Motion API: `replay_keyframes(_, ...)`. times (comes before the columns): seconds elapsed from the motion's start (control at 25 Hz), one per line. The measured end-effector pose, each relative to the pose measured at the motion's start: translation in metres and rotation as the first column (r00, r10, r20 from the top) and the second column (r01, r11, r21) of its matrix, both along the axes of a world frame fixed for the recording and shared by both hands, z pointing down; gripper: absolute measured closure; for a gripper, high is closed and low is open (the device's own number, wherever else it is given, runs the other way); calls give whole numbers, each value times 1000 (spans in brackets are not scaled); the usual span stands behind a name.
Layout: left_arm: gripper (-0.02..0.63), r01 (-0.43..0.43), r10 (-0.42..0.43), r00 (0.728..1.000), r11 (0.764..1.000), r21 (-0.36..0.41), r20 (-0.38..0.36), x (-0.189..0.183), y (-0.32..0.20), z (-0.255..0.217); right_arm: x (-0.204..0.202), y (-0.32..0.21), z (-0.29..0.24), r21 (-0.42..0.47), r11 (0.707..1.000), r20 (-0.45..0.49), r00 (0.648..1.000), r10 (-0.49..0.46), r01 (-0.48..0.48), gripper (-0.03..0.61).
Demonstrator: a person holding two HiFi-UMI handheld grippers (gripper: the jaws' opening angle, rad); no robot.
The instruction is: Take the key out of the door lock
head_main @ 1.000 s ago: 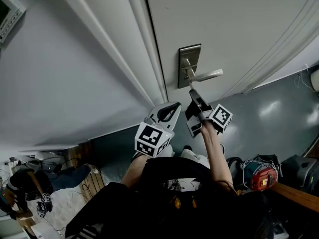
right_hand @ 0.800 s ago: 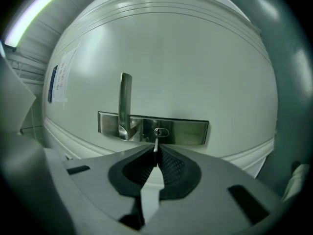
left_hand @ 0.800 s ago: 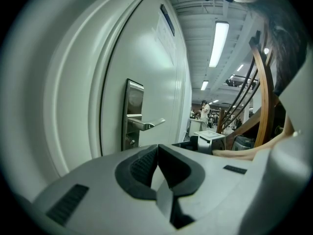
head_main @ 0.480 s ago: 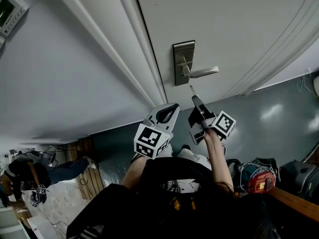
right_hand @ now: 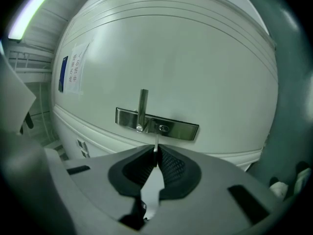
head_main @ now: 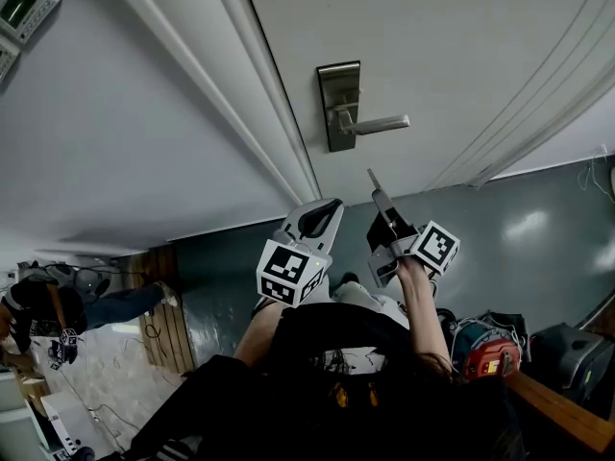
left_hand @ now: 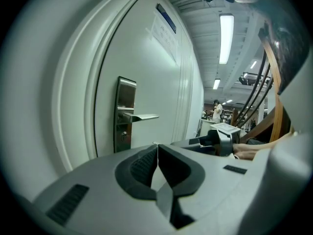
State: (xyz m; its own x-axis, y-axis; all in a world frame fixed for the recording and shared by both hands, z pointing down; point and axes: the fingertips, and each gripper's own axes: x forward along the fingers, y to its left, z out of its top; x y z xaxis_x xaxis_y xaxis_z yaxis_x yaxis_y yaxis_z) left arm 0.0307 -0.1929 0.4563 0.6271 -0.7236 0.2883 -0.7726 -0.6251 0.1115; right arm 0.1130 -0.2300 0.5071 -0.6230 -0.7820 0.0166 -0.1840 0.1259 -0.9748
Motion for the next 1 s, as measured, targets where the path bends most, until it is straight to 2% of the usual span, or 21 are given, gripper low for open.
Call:
replay_keyframes(0.44,604,47,-47,999,998,-29,10,4,33,9,3,21,11,-25,999,12,999,-44,45,558)
replay_keyframes(1.0,604,102,-102,994,995,1,-34,-45,82,-3,-27,48,-8,7,999,13,999,-39,39,558)
